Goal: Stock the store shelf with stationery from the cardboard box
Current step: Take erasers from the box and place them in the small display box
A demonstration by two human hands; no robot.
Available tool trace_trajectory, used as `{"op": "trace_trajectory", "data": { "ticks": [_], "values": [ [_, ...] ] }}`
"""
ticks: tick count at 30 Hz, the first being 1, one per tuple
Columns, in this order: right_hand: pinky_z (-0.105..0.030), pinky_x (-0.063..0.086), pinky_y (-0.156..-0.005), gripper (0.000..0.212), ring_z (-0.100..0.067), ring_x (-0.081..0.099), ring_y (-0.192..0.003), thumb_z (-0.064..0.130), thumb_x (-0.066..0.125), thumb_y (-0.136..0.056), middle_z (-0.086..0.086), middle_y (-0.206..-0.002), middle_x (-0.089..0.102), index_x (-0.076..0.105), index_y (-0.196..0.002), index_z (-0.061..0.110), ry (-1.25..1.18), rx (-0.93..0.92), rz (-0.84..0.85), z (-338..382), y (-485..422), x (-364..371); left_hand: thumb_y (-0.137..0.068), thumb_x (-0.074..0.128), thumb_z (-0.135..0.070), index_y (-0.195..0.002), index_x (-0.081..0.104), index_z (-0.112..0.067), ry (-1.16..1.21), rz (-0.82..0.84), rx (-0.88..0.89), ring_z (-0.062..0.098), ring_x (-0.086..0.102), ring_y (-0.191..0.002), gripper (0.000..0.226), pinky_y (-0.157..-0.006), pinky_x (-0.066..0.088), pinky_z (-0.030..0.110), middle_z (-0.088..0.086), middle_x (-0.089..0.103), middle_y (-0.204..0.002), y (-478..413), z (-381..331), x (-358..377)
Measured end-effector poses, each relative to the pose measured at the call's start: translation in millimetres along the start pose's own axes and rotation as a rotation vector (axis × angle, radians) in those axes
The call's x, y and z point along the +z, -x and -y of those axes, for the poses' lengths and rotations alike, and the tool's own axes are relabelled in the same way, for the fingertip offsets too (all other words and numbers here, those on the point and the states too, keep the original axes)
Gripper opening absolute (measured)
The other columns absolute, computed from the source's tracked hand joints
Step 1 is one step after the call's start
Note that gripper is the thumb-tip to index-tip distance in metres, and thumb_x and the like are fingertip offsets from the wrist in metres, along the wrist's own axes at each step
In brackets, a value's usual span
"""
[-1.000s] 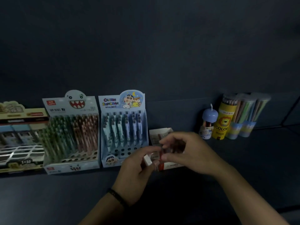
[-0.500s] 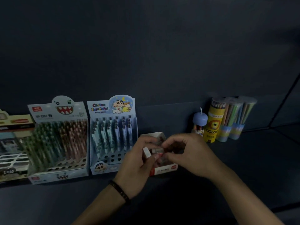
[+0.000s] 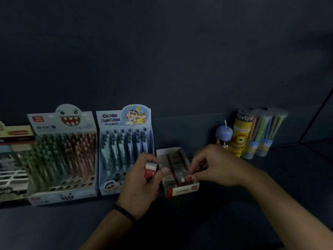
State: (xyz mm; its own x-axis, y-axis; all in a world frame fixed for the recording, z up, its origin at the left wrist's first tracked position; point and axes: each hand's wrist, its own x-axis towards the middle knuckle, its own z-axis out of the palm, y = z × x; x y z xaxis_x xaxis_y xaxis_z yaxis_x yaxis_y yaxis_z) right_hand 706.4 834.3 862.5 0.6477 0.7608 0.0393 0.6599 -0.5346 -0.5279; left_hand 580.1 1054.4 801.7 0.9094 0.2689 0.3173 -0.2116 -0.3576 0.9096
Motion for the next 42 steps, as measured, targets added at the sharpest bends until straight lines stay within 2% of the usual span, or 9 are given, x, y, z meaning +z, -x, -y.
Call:
{"op": "trace_trajectory", "data": {
  "ticks": [6, 11, 15, 17, 23, 26, 30, 33, 42],
  "values": [
    [-0.024, 0.062, -0.075, 0.011, 0.005, 0.071, -0.086, 0.023, 0.082, -0.086, 0.020, -0.094, 0.077, 0.083, -0.092, 0.032, 0.098, 0.036, 0.148, -3.1, -13.9, 6.6, -0.109, 0.033, 0.001, -0.114, 0.046, -0.018, 0.455, 0.112, -0.192, 0.024, 0.041, -0.049, 0.024, -0.046, 0.037, 0.031, 0.024, 0.058, -0.095, 1.6, 0.1, 8.2],
    [-0.020, 0.054, -0.067, 0.013, 0.006, 0.069, -0.080, 0.021, 0.079, -0.085, 0.022, -0.088, 0.074, 0.081, -0.089, 0.033, 0.128, 0.070, 0.180, -6.0, -22.7, 13.0, -0.111, 0.041, -0.017, -0.113, 0.046, -0.006, 0.471, 0.063, -0.171, 0.034, 0.063, -0.052, 0.012, -0.045, 0.044, 0.031, 0.015, 0.075, -0.111, -2.4, -0.4, 5.6],
    [-0.016, 0.049, -0.066, 0.019, 0.008, 0.066, -0.081, 0.019, 0.075, -0.090, 0.024, -0.089, 0.072, 0.081, -0.101, 0.034, 0.164, 0.048, 0.216, -8.2, -23.0, 12.3, -0.106, 0.052, -0.022, -0.110, 0.063, -0.009, 0.285, 0.074, -0.088, 0.025, 0.054, -0.055, 0.018, -0.046, 0.041, 0.032, 0.018, 0.066, -0.080, -4.1, 7.5, 1.8],
    [-0.018, 0.049, -0.069, 0.020, 0.005, 0.065, -0.084, 0.020, 0.073, -0.092, 0.023, -0.095, 0.071, 0.080, -0.103, 0.036, 0.196, 0.040, 0.234, -9.3, -23.0, 10.2, -0.104, 0.058, -0.025, -0.108, 0.070, -0.015, 0.215, 0.084, -0.089, 0.014, 0.046, -0.054, 0.016, -0.047, 0.036, 0.028, 0.001, 0.059, -0.069, -3.7, 11.1, 1.8],
    [-0.040, 0.061, -0.086, 0.026, -0.004, 0.068, -0.091, 0.016, 0.061, -0.094, 0.017, -0.108, 0.073, 0.081, -0.104, 0.030, 0.236, 0.050, 0.308, -9.6, -26.1, 16.6, -0.101, 0.065, -0.008, -0.108, 0.069, -0.011, 0.207, -0.013, -0.070, 0.021, 0.062, -0.057, 0.009, -0.049, 0.048, 0.029, 0.008, 0.074, -0.087, -3.3, 8.4, 6.7],
    [-0.033, 0.057, -0.081, 0.029, -0.002, 0.066, -0.088, 0.014, 0.056, -0.095, 0.020, -0.102, 0.072, 0.081, -0.102, 0.026, 0.210, 0.056, 0.310, -9.7, -24.3, 19.0, -0.100, 0.065, -0.004, -0.108, 0.066, -0.008, 0.265, -0.050, -0.098, 0.029, 0.072, -0.067, 0.009, -0.055, 0.056, 0.033, 0.014, 0.075, -0.085, -3.1, 8.7, 7.5],
    [-0.017, 0.051, -0.082, 0.027, 0.005, 0.066, -0.096, 0.013, 0.062, -0.098, 0.025, -0.104, 0.070, 0.082, -0.104, 0.030, 0.045, -0.009, 0.068, -6.8, -17.1, 16.9, -0.101, 0.063, -0.010, -0.108, 0.066, -0.002, 0.412, -0.061, -0.184, 0.035, 0.077, -0.078, 0.011, -0.056, 0.058, 0.032, 0.016, 0.078, -0.092, -2.9, 4.8, 9.9],
    [-0.024, 0.057, -0.090, 0.017, 0.002, 0.069, -0.105, 0.019, 0.071, -0.099, 0.018, -0.106, 0.076, 0.080, -0.108, 0.031, -0.277, -0.051, -0.217, 1.3, -11.2, 26.0, -0.101, 0.061, -0.011, -0.109, 0.063, 0.000, 0.511, -0.042, -0.214, 0.037, 0.078, -0.081, 0.014, -0.056, 0.059, 0.034, 0.019, 0.079, -0.098, -2.0, 2.9, 9.8],
    [-0.028, 0.059, -0.074, 0.013, -0.012, 0.076, -0.086, 0.019, 0.075, -0.097, 0.002, -0.094, 0.080, 0.081, -0.107, 0.015, -0.630, -0.050, -0.187, 19.9, -12.2, 45.7, -0.096, 0.070, -0.010, -0.103, 0.072, -0.014, 0.316, -0.068, -0.006, 0.026, 0.070, -0.075, 0.009, -0.064, 0.059, 0.036, 0.011, 0.075, -0.088, -1.6, 11.3, 8.1]
  ]
}}
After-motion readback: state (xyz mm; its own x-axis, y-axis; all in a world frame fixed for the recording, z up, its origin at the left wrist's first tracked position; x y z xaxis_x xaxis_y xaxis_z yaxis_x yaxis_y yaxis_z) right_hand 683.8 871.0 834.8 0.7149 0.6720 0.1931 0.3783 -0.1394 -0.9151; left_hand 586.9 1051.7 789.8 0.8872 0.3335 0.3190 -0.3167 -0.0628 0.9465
